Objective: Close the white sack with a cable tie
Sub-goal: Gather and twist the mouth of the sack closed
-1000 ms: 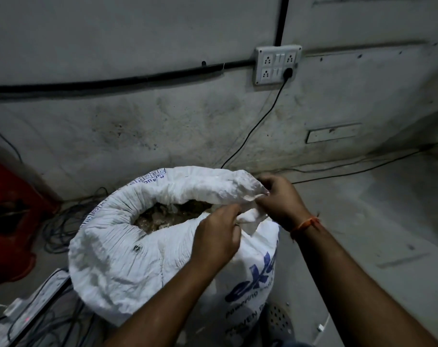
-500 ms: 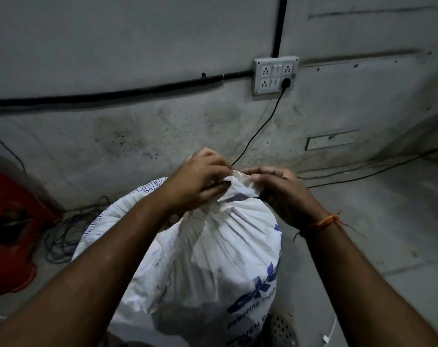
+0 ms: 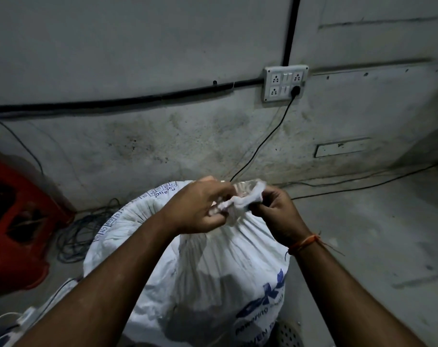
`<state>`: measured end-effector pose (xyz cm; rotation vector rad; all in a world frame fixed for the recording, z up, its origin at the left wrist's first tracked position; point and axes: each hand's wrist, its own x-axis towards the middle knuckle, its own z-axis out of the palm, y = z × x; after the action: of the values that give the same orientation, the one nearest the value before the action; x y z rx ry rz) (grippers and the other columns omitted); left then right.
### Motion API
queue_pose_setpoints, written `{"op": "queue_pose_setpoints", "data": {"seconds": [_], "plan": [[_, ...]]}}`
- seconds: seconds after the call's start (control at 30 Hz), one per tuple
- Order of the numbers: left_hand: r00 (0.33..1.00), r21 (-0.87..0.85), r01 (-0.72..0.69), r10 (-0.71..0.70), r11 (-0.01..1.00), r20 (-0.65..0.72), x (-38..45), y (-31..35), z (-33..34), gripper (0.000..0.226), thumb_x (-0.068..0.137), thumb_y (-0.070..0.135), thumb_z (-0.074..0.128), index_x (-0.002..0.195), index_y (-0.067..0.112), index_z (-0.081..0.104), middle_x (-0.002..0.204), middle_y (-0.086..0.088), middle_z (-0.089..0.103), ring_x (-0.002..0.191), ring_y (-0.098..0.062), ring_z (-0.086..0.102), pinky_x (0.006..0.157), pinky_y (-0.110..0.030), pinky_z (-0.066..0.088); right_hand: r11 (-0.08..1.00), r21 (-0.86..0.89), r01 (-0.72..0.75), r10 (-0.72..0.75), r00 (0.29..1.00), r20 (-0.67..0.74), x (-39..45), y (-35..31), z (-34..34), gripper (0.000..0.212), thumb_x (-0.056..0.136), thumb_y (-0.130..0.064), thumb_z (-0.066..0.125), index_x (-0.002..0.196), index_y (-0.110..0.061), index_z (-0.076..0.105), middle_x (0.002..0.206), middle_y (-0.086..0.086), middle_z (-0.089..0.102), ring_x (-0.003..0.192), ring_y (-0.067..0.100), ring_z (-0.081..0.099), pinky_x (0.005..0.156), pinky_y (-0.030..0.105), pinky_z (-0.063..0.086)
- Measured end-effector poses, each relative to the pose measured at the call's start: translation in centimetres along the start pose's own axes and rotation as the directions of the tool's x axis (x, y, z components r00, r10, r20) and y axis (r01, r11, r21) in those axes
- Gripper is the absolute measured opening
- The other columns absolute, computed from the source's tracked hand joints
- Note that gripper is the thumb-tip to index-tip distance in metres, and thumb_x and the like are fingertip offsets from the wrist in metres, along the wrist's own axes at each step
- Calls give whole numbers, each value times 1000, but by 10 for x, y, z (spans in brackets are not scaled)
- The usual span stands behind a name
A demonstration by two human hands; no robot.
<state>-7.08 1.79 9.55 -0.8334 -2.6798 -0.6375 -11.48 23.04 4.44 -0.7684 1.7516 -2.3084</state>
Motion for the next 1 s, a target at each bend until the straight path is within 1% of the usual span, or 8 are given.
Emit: {"op": "queue_pose_setpoints", "data": {"seconds": [0.07,0.17,0.33,0.53,0.6,0.67,0.83,1.0], "plan": [[999,13,44,-45,999,16,-7,-10,3,15,77,33,65,85,23,56,79,6,59,83,-15,50,68,-35,44,998,46,-52,53,998,-26,1,-1,-8,42,71,-42,86,96,-9,78,96,14,75,91,27,64,82,42,49],[996,-2,89,-89,996,25,-18,-25,7,31,84,42,69,71,25,45,74,5,55,85,-15,49,72,-40,48,979,189,-75,90,994,-70,2,-8,-18,45,63,-36,91,95,-7,79,95,11,78,89,22,71,82,35,59],[991,-34,-97,100,995,86,-17,-20,21,18,90,41,72,99,25,71,130,-2,62,124,-12,54,104,-33,43,950,300,-86,85,996,15,-5,-12,-25,22,78,-13,77,99,-9,78,98,10,78,93,21,74,85,30,60],[998,-140,63,-62,988,14,-12,-22,17,31,93,40,68,80,12,70,89,-2,70,84,-19,66,73,-42,52,950,303,-77,87,996,-19,-8,-10,-28,22,90,1,60,98,-10,78,95,7,77,90,18,73,80,28,59],[989,-186,123,-136,975,-62,-11,-25,10,36,91,42,72,69,13,65,77,-1,67,77,-21,65,71,-43,51,946,312,-88,114,991,-66,-7,-6,-31,20,86,-12,72,105,-10,75,102,8,76,94,21,69,82,29,57],[969,-227,195,-222,954,-104,-10,-26,4,30,86,48,73,79,19,72,80,2,71,81,-18,68,76,-41,53,942,318,-108,156,979,-131,-4,-1,-33,37,80,-25,81,114,-14,72,110,8,73,98,24,62,85,33,50],[910,-313,342,-395,886,-124,-8,-29,-2,13,93,36,71,91,25,78,85,10,76,80,-6,70,75,-34,55,975,220,-27,104,932,-348,2,6,-23,25,100,-1,51,94,-18,69,81,7,63,65,16,50,60,26,45],[836,-299,392,-473,870,-280,5,-16,2,13,90,26,75,100,25,66,81,7,73,74,-5,66,69,-24,49,998,-26,60,-65,932,-356,5,1,9,40,86,14,61,101,-22,66,100,6,72,93,19,67,87,38,55]]}}
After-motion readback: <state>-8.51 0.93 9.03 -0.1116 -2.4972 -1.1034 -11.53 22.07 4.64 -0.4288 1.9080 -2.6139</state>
